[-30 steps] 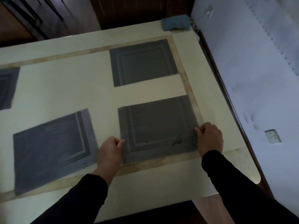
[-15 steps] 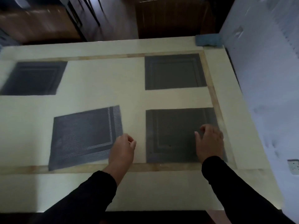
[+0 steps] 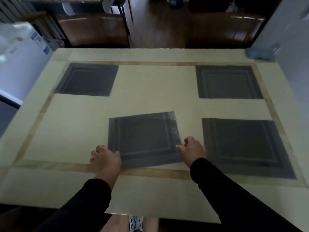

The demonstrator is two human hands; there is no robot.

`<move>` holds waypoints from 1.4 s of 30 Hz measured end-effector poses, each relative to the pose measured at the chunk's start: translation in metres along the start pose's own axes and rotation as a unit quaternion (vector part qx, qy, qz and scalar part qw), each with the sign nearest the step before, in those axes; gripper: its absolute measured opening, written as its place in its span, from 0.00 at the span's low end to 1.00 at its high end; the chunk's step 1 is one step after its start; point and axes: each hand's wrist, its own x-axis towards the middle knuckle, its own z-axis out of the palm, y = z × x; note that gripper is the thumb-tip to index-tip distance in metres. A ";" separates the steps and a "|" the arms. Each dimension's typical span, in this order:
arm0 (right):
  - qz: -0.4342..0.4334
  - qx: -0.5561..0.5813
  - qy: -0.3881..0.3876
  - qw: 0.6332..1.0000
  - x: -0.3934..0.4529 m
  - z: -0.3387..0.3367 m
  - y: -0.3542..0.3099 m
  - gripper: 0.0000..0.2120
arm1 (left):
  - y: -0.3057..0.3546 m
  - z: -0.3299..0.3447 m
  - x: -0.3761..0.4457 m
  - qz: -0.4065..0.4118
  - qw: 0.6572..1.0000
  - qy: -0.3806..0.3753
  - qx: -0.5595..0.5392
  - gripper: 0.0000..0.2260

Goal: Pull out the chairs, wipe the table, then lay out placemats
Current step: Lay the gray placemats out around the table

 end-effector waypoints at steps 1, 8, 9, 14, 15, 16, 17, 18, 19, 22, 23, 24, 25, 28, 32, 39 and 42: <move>0.019 -0.012 0.011 1.000 -0.004 0.009 -0.009 0.20 | -0.008 0.000 0.008 -0.007 1.000 -0.015 0.018 0.30; 0.145 0.009 0.072 0.987 -0.005 0.047 -0.034 0.22 | -0.022 0.003 0.042 -0.005 0.993 -0.107 -0.050 0.25; 0.155 0.013 0.070 0.985 -0.003 0.050 -0.035 0.20 | -0.025 0.001 0.048 0.015 0.991 -0.126 -0.053 0.21; 0.134 -0.010 0.103 0.986 -0.013 0.063 -0.048 0.07 | -0.048 -0.017 0.065 0.106 0.985 -0.109 -0.078 0.09; 0.120 -0.019 0.114 0.986 -0.016 0.069 -0.054 0.06 | -0.054 -0.023 0.071 0.114 0.986 -0.090 -0.085 0.08; 0.104 -0.024 0.122 0.987 -0.019 0.076 -0.061 0.05 | -0.061 -0.028 0.078 0.121 0.986 -0.072 -0.090 0.07; 0.084 -0.028 0.128 0.988 -0.023 0.083 -0.069 0.06 | -0.069 -0.033 0.087 0.127 0.986 -0.054 -0.095 0.06; 0.065 -0.027 0.133 0.989 -0.026 0.089 -0.077 0.06 | -0.077 -0.038 0.095 0.130 0.986 -0.036 -0.097 0.06; 0.045 -0.022 0.139 0.989 -0.028 0.096 -0.086 0.06 | -0.086 -0.044 0.104 0.132 0.986 -0.016 -0.096 0.05; 0.006 0.000 0.139 0.990 -0.033 0.115 -0.111 0.05 | -0.109 -0.062 0.125 0.131 0.987 0.036 -0.085 0.05; -0.010 0.003 0.134 0.991 -0.033 0.125 -0.123 0.05 | -0.120 -0.069 0.134 0.121 0.987 0.050 -0.089 0.04; -0.023 0.007 0.127 0.992 -0.034 0.133 -0.132 0.05 | -0.129 -0.074 0.142 0.112 0.988 0.058 -0.093 0.04; -0.035 0.011 0.119 0.992 -0.034 0.141 -0.142 0.06 | -0.137 -0.078 0.149 0.101 0.988 0.066 -0.097 0.04; -0.064 0.027 0.105 0.992 -0.036 0.165 -0.171 0.06 | -0.162 -0.089 0.172 0.073 0.988 0.077 -0.116 0.05; -0.079 0.037 0.098 0.991 -0.036 0.194 -0.196 0.04 | -0.187 -0.096 0.199 0.041 0.987 0.077 -0.138 0.05; -0.058 0.046 0.055 0.996 -0.039 0.228 -0.215 0.04 | -0.211 -0.103 0.232 -0.005 0.986 0.079 -0.147 0.06; -0.055 0.041 0.045 0.997 -0.042 0.239 -0.218 0.04 | -0.220 -0.103 0.243 -0.011 0.985 0.081 -0.150 0.06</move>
